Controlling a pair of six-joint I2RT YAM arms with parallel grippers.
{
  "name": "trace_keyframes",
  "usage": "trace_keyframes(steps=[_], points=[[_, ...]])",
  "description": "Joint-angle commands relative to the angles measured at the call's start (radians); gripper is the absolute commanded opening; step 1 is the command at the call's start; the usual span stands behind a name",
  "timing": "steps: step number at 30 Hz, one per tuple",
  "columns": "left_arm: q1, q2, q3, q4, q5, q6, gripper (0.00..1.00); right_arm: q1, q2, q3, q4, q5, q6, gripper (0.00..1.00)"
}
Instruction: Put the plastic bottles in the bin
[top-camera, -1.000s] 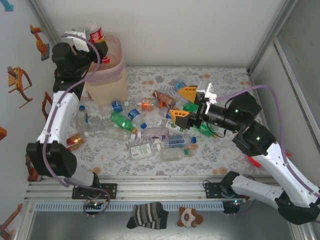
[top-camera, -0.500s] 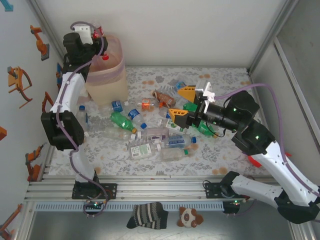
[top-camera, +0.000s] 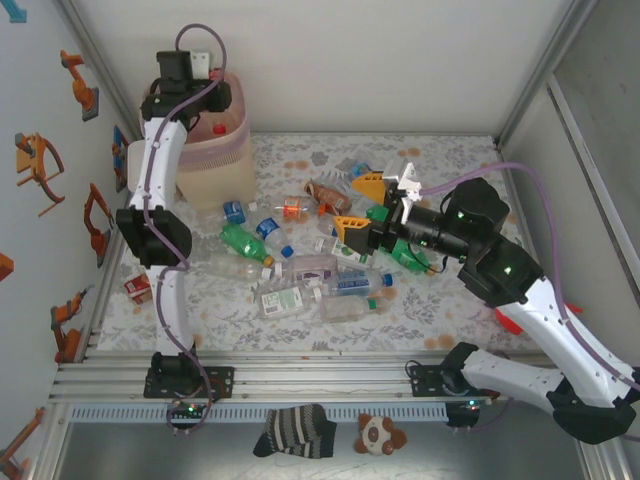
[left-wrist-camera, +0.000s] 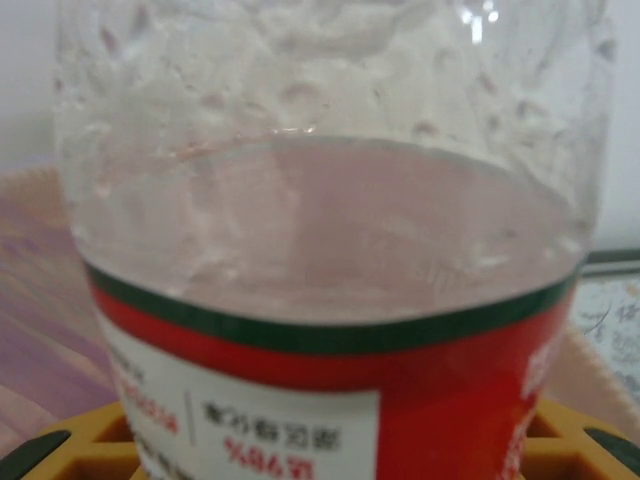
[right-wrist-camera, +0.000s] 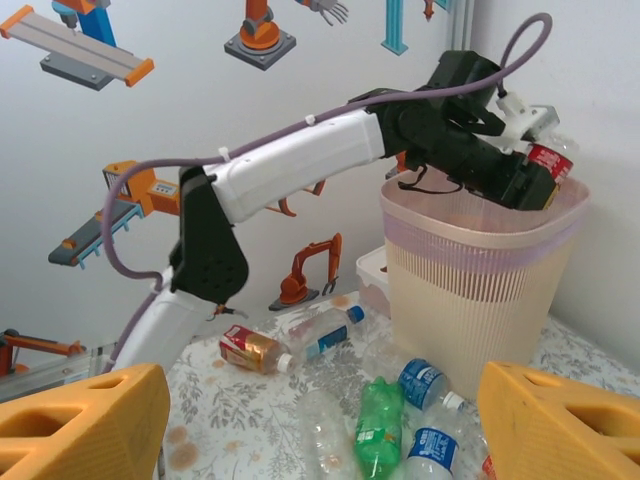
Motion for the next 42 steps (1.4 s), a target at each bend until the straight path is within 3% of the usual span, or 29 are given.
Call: trace_keyframes(steps=[1, 20, 33, 42], points=[[0.000, 0.033, 0.053, -0.169, -0.051, 0.040, 0.40, 0.006, -0.008, 0.021, 0.010, 0.011, 0.005, 0.79], [0.011, 0.110, -0.005, -0.225, -0.014, 0.055, 0.46, 0.006, -0.018, 0.001, 0.010, 0.033, 0.021, 0.79], [0.010, 0.041, -0.047, -0.427, 0.115, 0.087, 0.50, 0.005, -0.034, -0.018, 0.020, 0.040, 0.041, 0.78], [-0.010, 0.016, -0.058, -0.527, 0.140, 0.108, 0.53, 0.007, -0.050, -0.030, 0.020, 0.060, 0.036, 0.78]])
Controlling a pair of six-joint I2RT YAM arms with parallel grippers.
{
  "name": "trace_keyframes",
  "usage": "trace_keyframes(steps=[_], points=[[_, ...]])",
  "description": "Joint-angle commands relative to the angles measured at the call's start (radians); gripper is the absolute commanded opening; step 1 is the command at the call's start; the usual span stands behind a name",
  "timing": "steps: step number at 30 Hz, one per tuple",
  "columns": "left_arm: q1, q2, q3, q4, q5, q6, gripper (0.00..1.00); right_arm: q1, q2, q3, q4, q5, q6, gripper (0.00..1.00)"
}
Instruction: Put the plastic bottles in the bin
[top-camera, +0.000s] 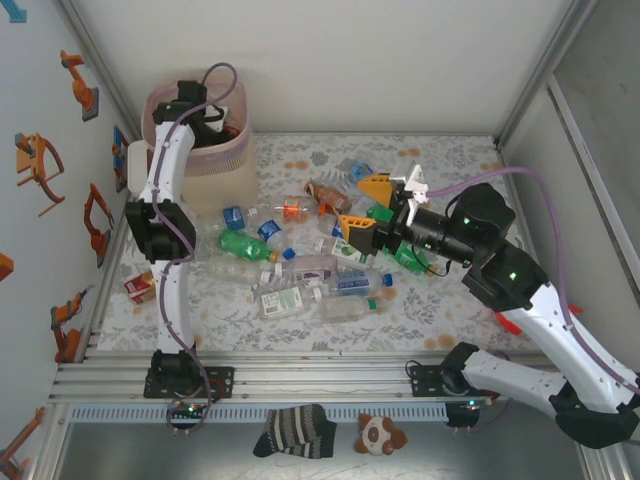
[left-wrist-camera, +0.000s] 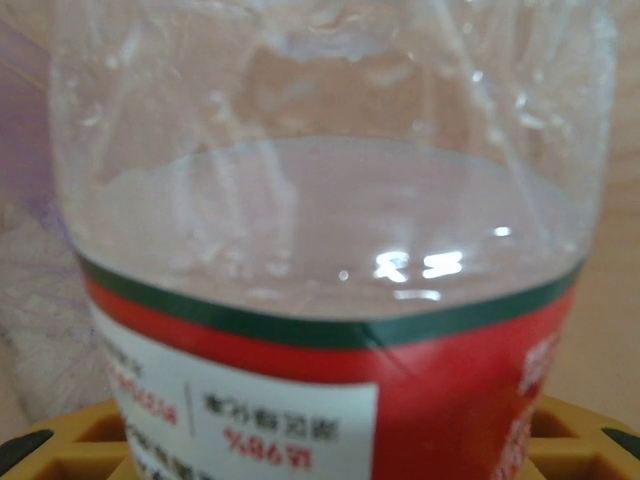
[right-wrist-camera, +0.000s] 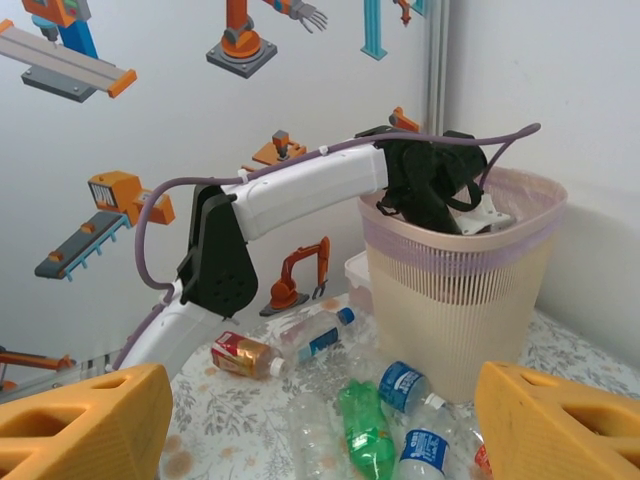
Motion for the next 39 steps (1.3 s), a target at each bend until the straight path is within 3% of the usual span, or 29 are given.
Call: trace_keyframes(steps=[1, 6, 16, 31, 39], points=[[-0.015, -0.055, -0.003, -0.100, 0.024, 0.032, 0.54, 0.007, -0.014, -0.006, 0.018, 0.015, 0.008, 0.78], [-0.018, -0.061, -0.002, -0.108, -0.038, 0.035, 0.65, 0.008, -0.007, -0.005, 0.018, 0.012, 0.003, 0.78], [-0.019, -0.091, 0.047, -0.108, -0.091, 0.050, 0.78, 0.008, 0.003, 0.010, 0.025, 0.006, -0.007, 0.78], [-0.018, -0.264, 0.073, -0.085, -0.062, 0.066, 0.79, 0.008, -0.020, -0.003, 0.029, 0.011, -0.011, 0.78], [-0.018, -0.461, -0.083, -0.085, -0.101, 0.082, 0.79, 0.008, -0.035, -0.026, 0.025, 0.011, -0.018, 0.78]])
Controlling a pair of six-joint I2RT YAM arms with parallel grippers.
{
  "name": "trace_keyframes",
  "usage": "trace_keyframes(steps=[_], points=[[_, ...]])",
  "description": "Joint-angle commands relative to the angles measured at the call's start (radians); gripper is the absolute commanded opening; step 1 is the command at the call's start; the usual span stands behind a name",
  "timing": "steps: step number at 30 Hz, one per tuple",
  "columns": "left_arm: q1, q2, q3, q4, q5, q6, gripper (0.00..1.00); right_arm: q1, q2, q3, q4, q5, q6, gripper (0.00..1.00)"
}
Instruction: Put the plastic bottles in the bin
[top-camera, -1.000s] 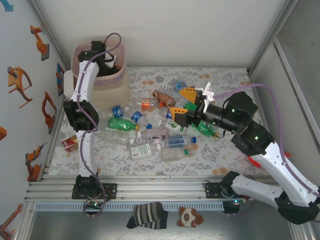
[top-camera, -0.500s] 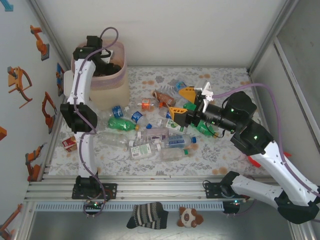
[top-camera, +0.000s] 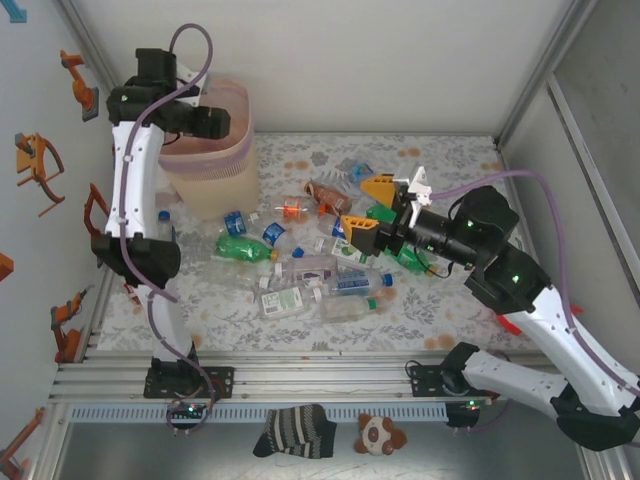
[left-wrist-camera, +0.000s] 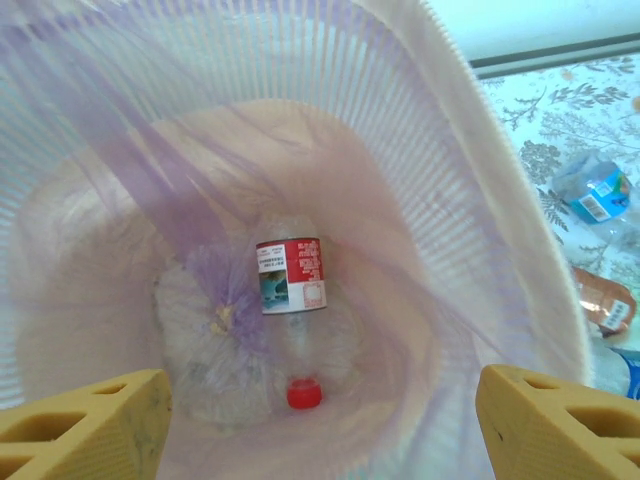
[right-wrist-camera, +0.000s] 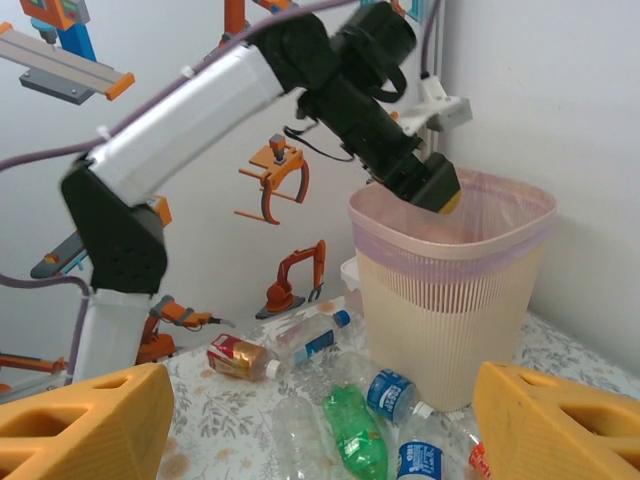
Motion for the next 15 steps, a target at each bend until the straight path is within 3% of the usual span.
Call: trace_keyframes(steps=[1, 7, 15], points=[[-0.002, -0.101, -0.078, -0.014, -0.033, 0.033, 0.79, 0.008, -0.017, -0.017, 0.022, 0.003, -0.013, 0.78], [-0.002, -0.293, -0.314, -0.002, -0.106, 0.064, 0.80, 0.006, -0.019, -0.035, 0.024, -0.003, -0.015, 0.78], [0.014, -0.594, -0.754, 0.147, -0.207, 0.053, 0.80, 0.008, -0.015, -0.049, 0.017, -0.014, -0.027, 0.78]])
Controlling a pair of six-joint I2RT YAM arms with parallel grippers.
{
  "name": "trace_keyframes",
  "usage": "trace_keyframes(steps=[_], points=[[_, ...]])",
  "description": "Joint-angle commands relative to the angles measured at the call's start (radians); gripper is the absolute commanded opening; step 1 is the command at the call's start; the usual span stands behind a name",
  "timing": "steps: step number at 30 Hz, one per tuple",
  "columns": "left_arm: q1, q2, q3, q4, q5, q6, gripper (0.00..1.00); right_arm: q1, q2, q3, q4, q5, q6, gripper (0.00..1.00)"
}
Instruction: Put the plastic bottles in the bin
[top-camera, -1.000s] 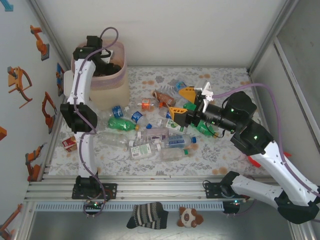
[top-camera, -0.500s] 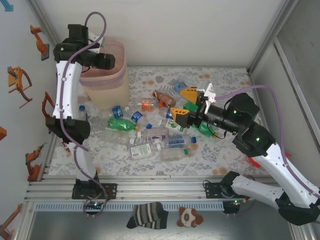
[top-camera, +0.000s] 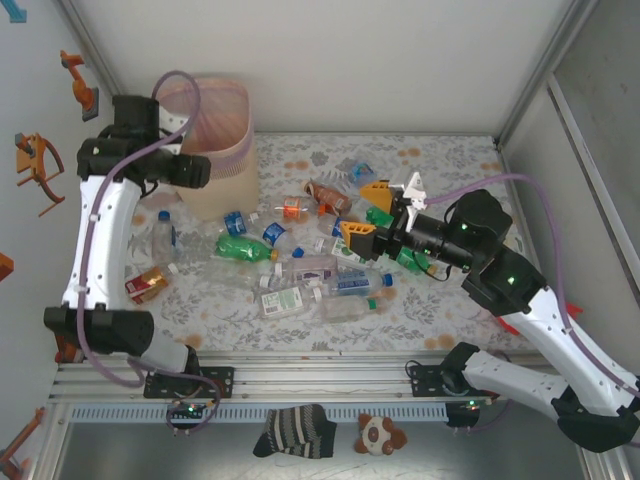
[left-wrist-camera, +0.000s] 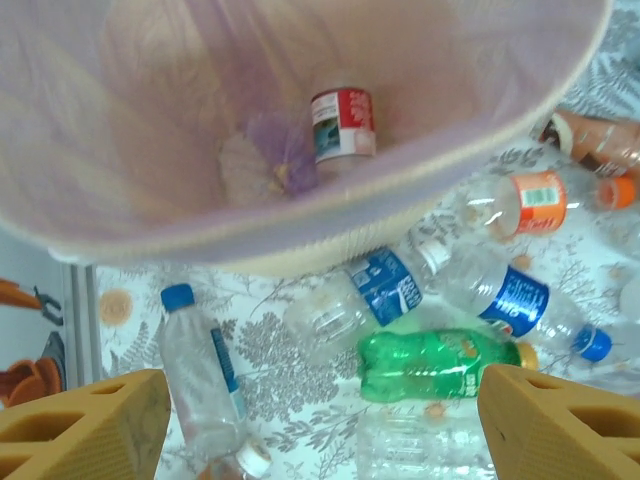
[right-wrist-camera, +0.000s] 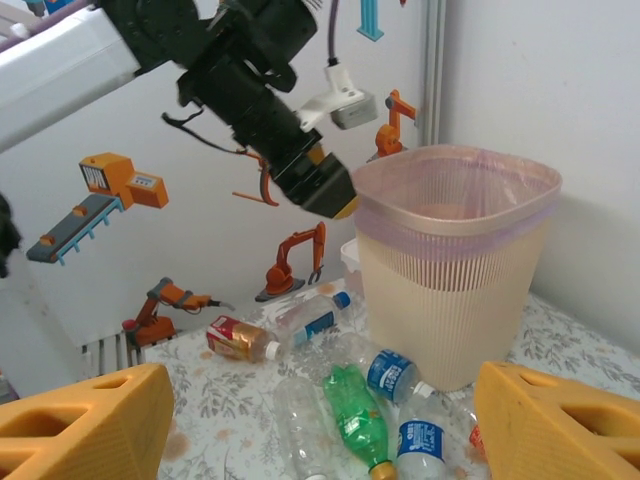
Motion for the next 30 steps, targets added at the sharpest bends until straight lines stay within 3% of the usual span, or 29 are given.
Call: trace_keyframes(steps=[1, 9, 17, 19, 25, 30], points=[[0.020, -0.116, -0.143, 0.083, -0.042, -0.006, 0.80, 0.006, -0.005, -0.006, 0.015, -0.013, -0.023, 0.78], [0.081, -0.332, -0.458, 0.183, -0.033, -0.190, 0.83, 0.007, 0.006, -0.008, 0.016, -0.026, -0.018, 0.78], [0.085, -0.492, -0.698, 0.299, -0.052, -0.513, 0.92, 0.008, 0.012, -0.027, 0.035, -0.034, -0.002, 0.78], [0.085, -0.493, -0.722, 0.299, -0.063, -0.510, 0.93, 0.007, 0.013, -0.029, 0.033, -0.037, 0.000, 0.78], [0.091, -0.431, -0.752, 0.261, -0.133, -0.339, 0.96, 0.007, 0.006, -0.033, 0.025, -0.038, 0.004, 0.78], [0.145, -0.387, -0.810, 0.344, -0.163, -0.244, 0.97, 0.008, -0.008, -0.043, 0.024, -0.028, 0.007, 0.78]])
